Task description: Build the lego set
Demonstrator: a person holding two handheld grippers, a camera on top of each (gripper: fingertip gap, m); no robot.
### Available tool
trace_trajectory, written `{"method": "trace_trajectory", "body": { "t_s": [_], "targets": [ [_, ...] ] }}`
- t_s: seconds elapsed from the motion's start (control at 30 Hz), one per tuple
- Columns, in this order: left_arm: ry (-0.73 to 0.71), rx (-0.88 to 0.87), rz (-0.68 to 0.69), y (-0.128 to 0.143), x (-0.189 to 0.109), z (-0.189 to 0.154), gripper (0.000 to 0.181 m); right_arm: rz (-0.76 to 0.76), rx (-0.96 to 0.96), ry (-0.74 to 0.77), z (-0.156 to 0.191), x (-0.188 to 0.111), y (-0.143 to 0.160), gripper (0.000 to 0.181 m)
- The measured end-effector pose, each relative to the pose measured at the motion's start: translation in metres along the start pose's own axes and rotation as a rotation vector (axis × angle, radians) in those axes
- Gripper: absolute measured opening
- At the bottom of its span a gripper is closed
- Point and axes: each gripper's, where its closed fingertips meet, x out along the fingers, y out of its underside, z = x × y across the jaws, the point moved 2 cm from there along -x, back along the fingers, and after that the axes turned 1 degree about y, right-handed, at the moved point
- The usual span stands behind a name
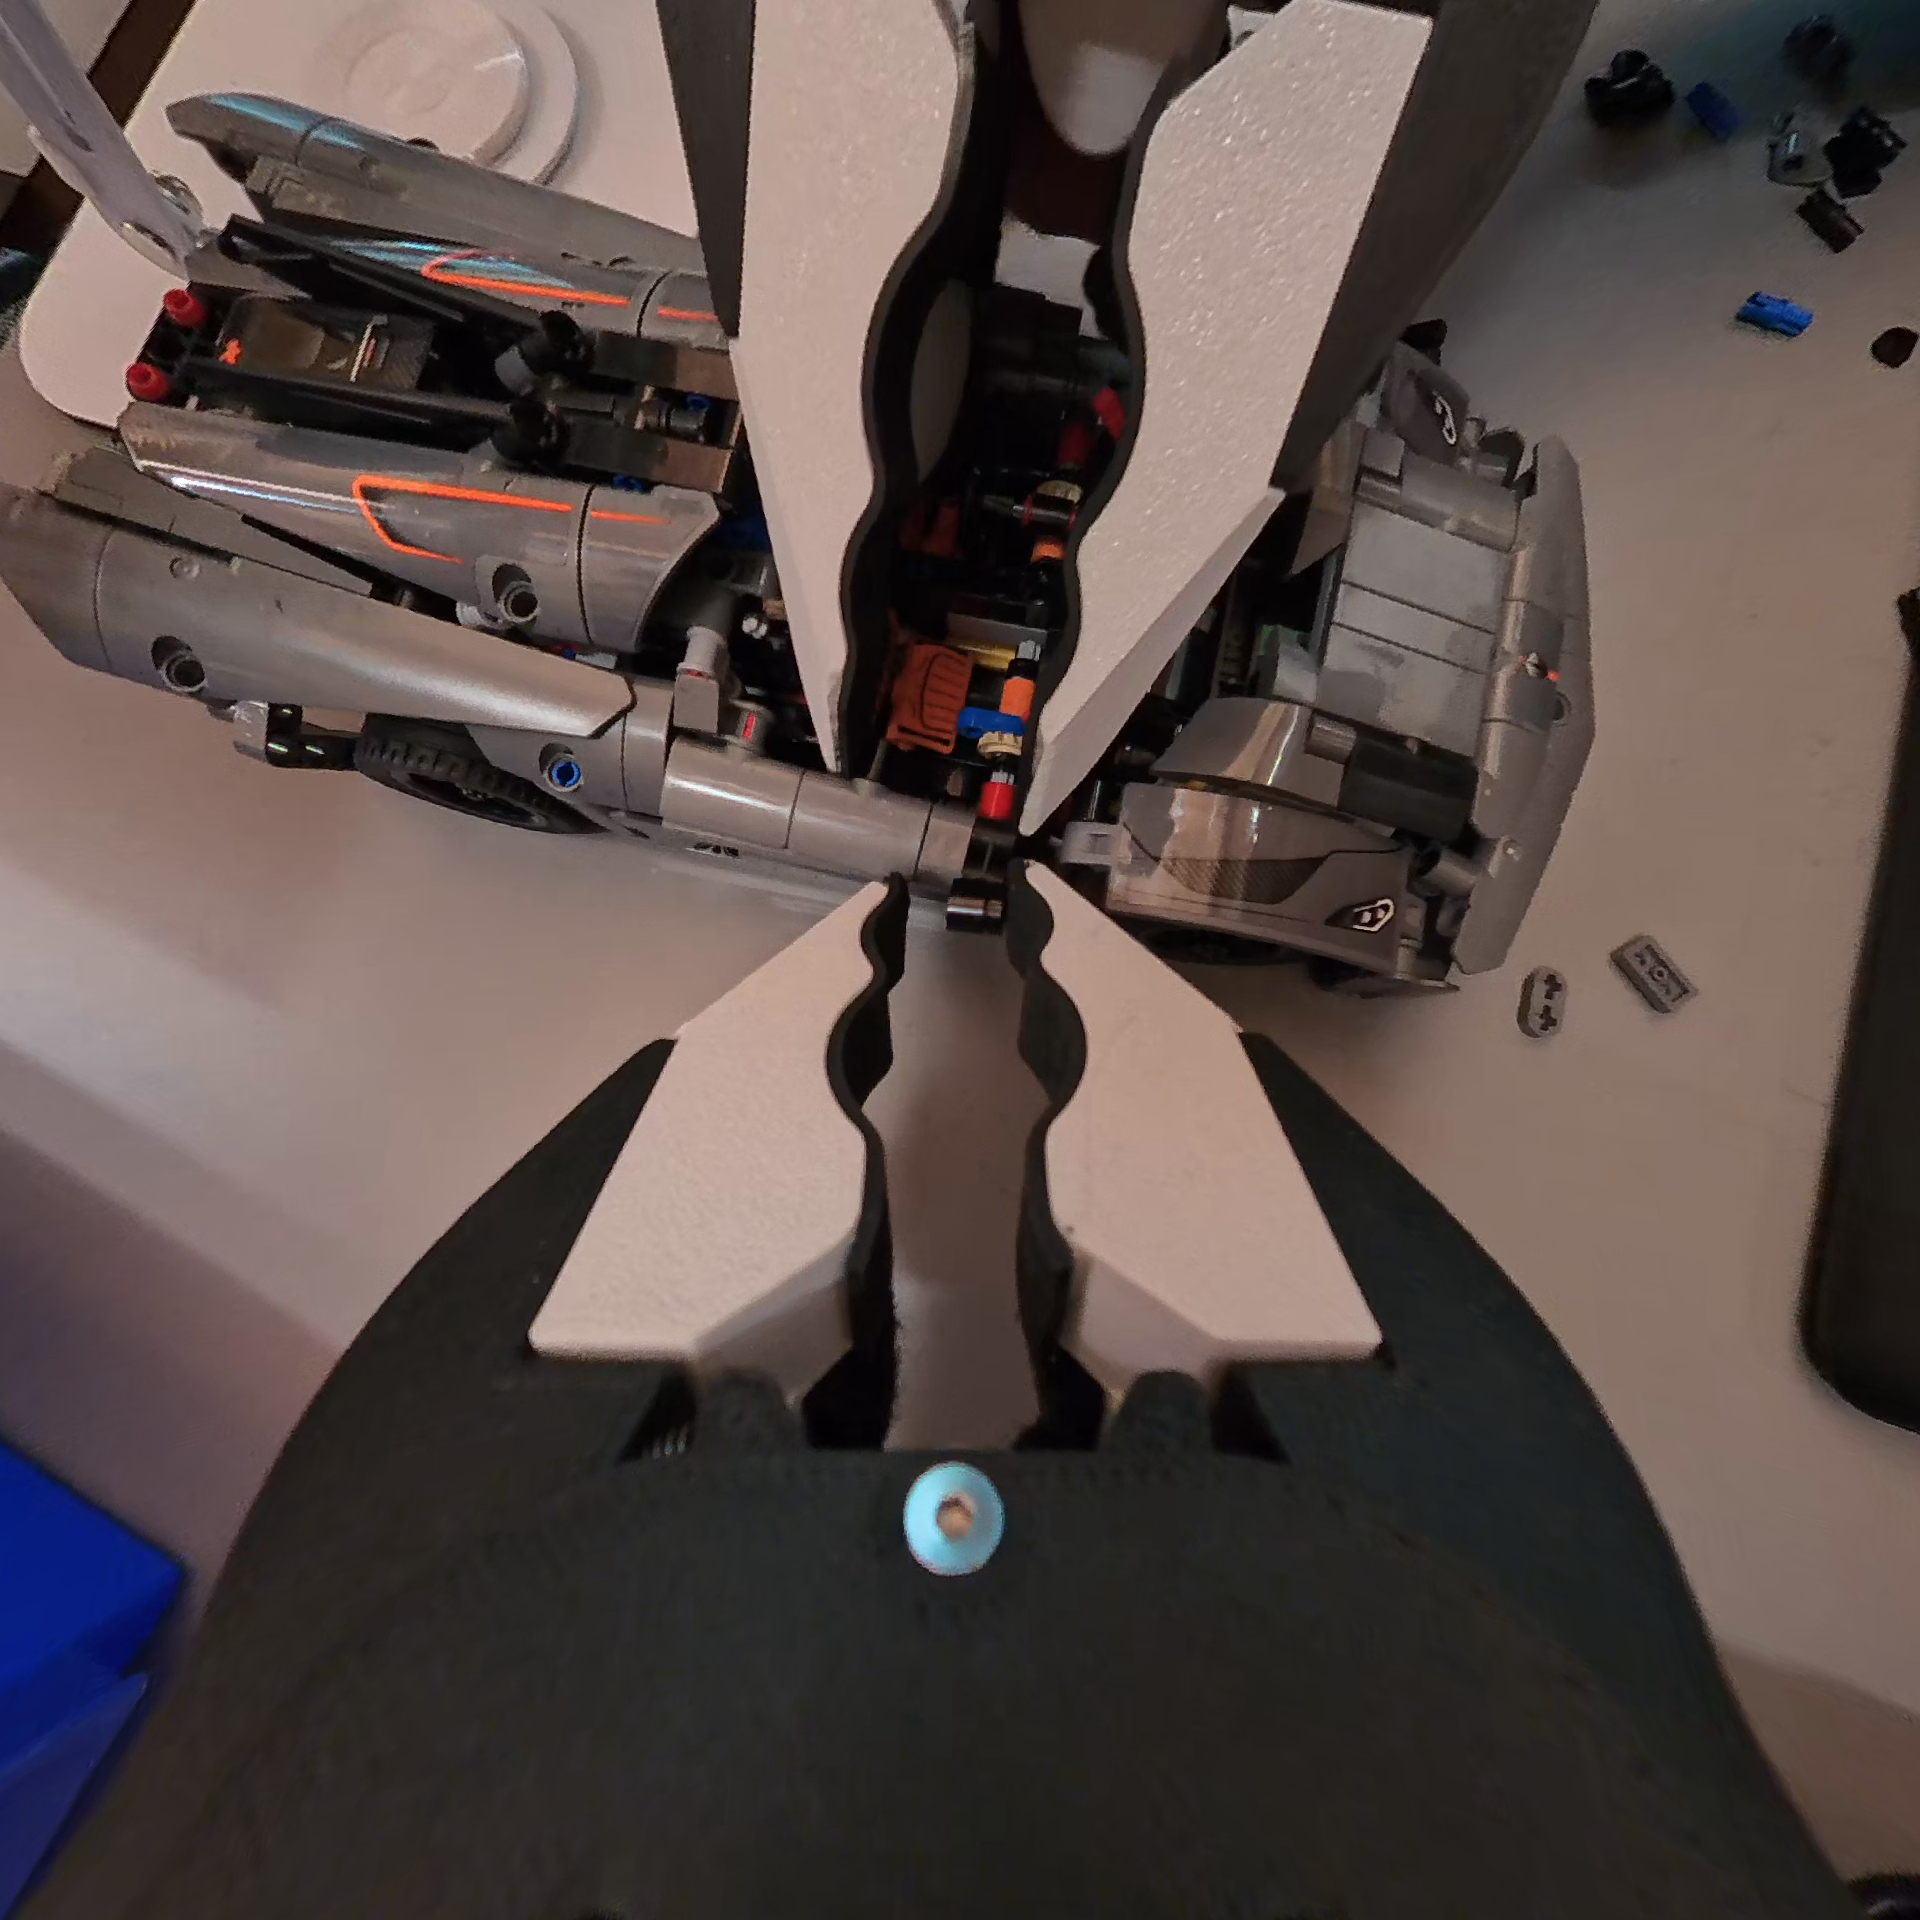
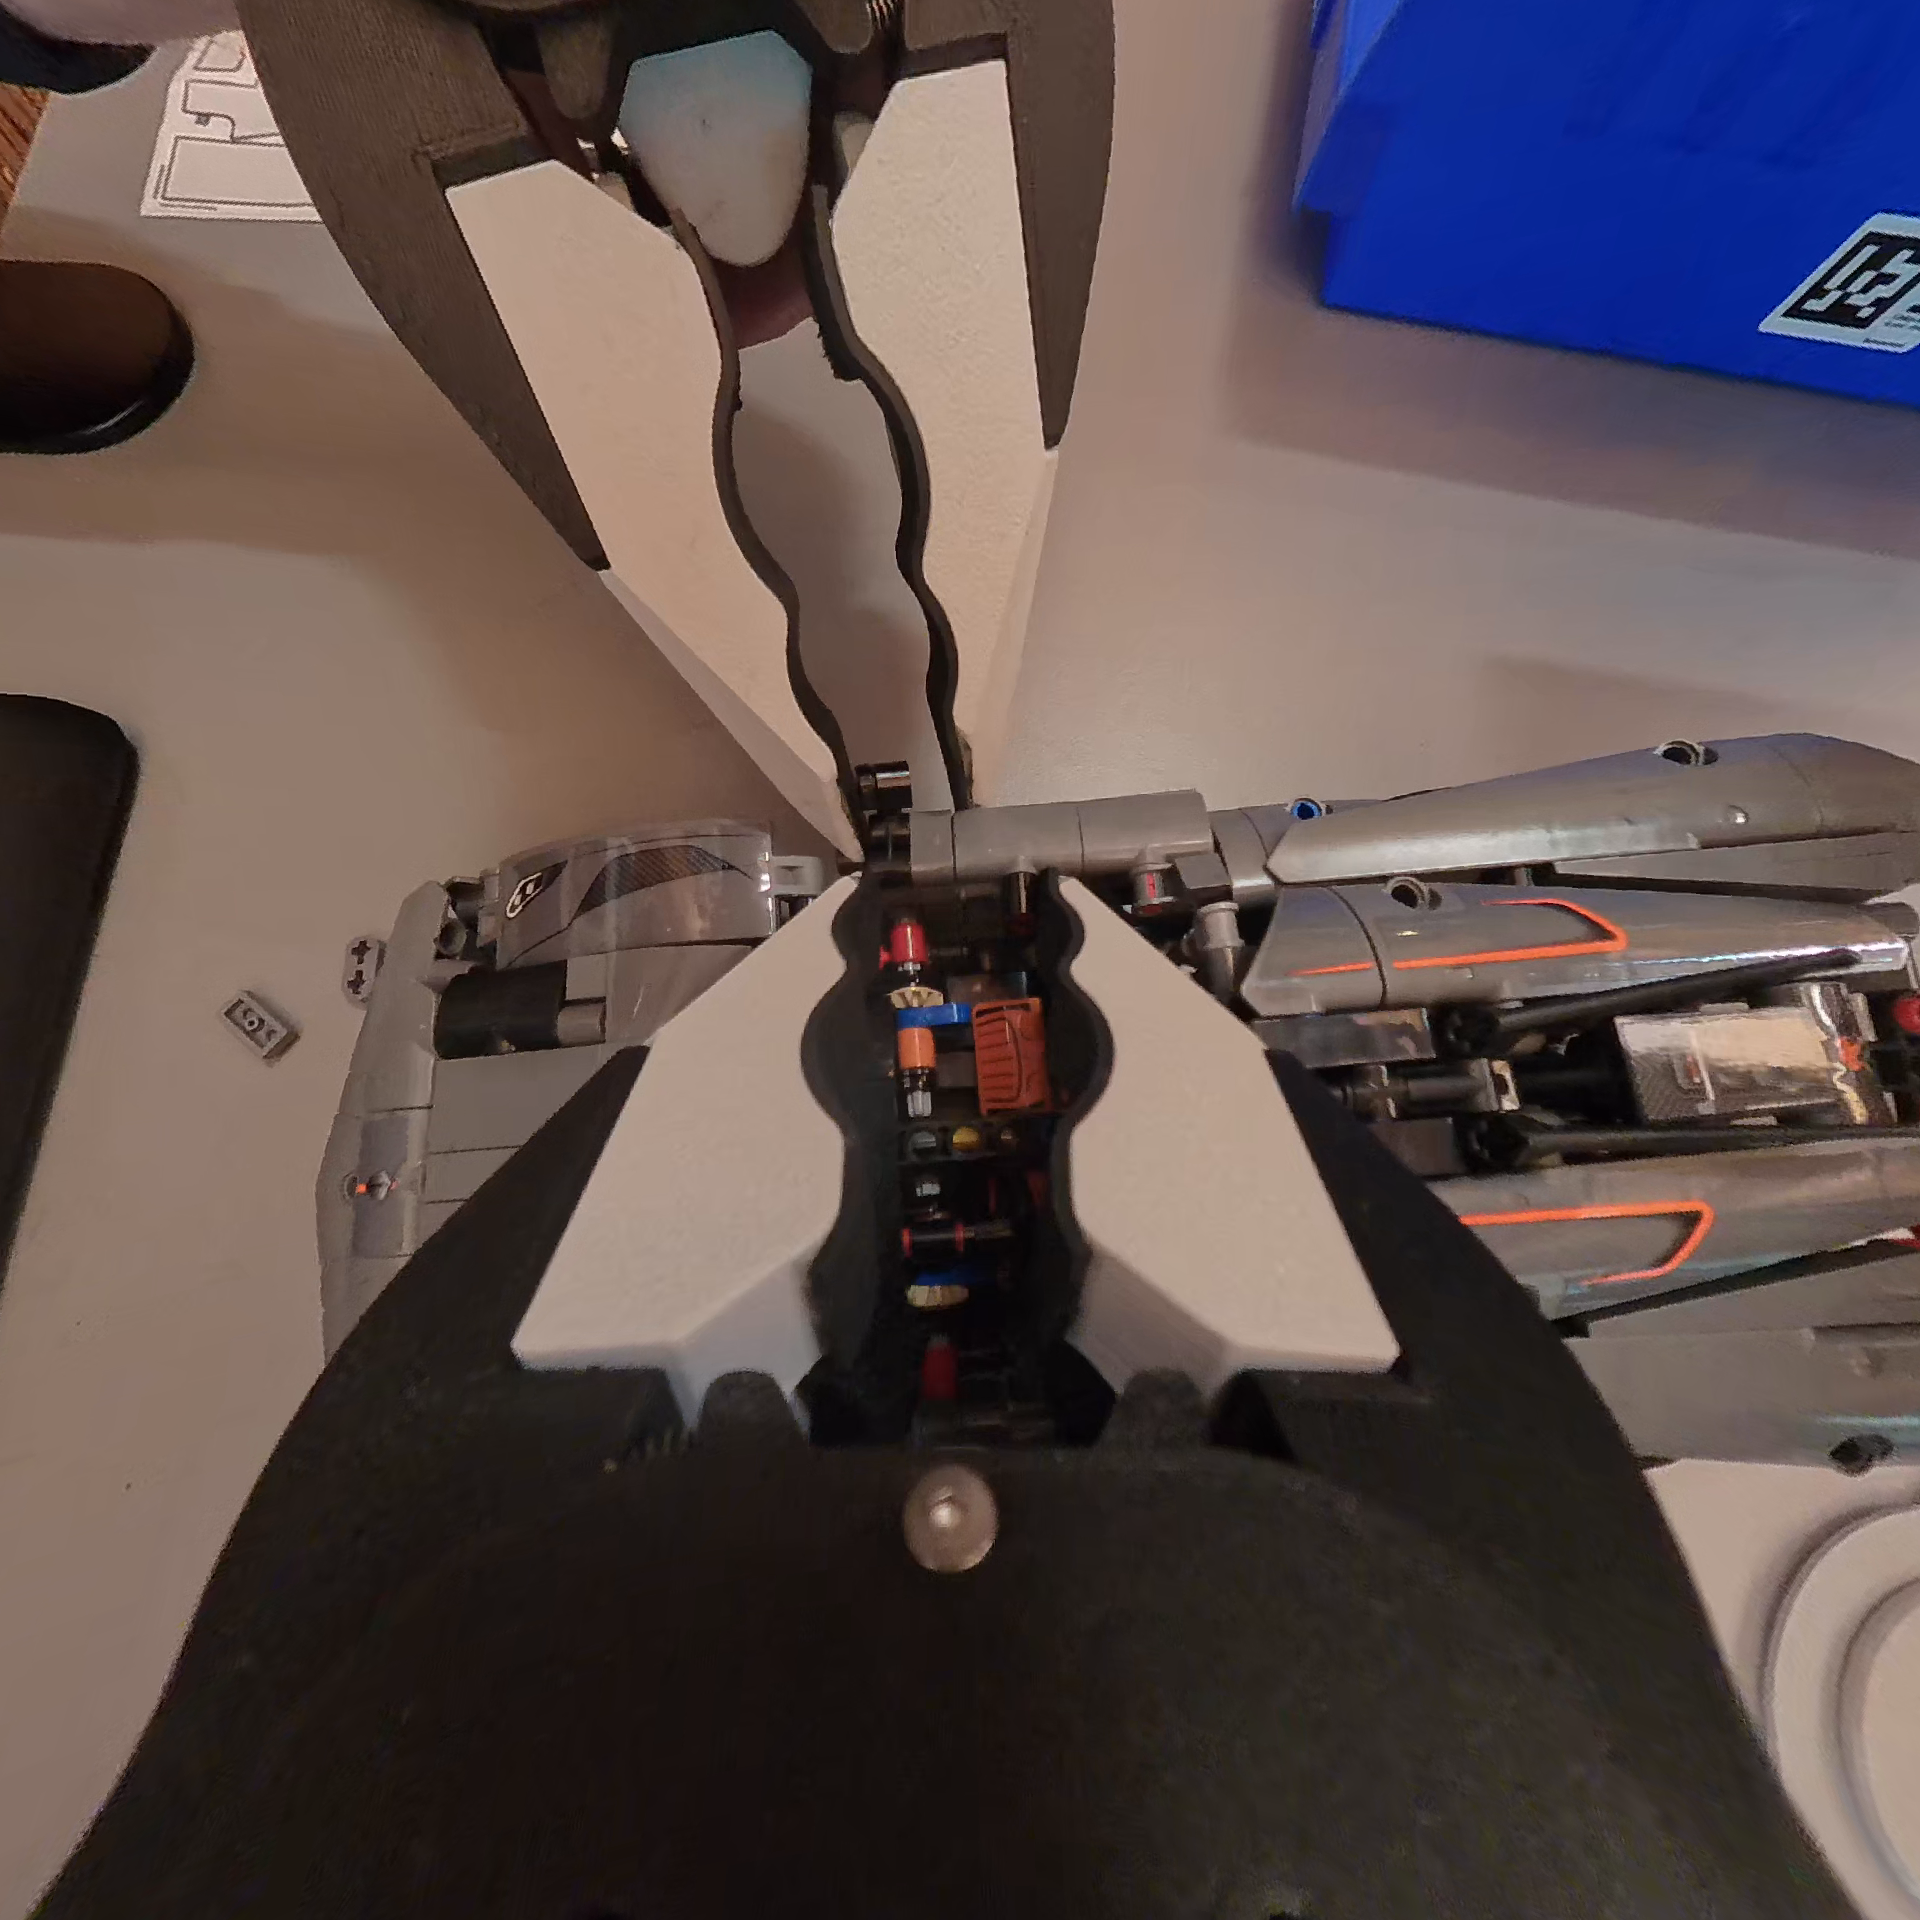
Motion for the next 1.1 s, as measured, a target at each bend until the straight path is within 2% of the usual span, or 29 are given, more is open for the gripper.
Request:
{"method": "trace_trajectory", "body": {
  "t_s": [0.23,0.57,0.77,0.97,1.1],
  "targets": [
    [0.011,-0.044,-0.019,-0.001,-0.001,0.002,0.033,-0.004,-0.034,0.002,-0.003,-0.02,-0.005,0.033],
    [0.037,-0.113,-0.045,-0.002,-0.003,0.005,0.04,-0.064,0.059,0.027,-0.032,-0.059,0.0,0.024],
    [0.065,-0.177,-0.105,-0.009,-0.006,0.007,0.041,-0.045,0.083,0.032,-0.041,-0.06,0.01,0.025],
    [0.132,-0.374,-0.156,-0.009,0.0,0.015,0.045,-0.04,0.091,0.025,-0.041,-0.056,0.013,0.024],
    [0.176,-0.482,-0.216,-0.01,0.003,0.019,0.038,-0.047,0.098,0.017,-0.041,-0.056,0.014,0.023]
  ]
}}
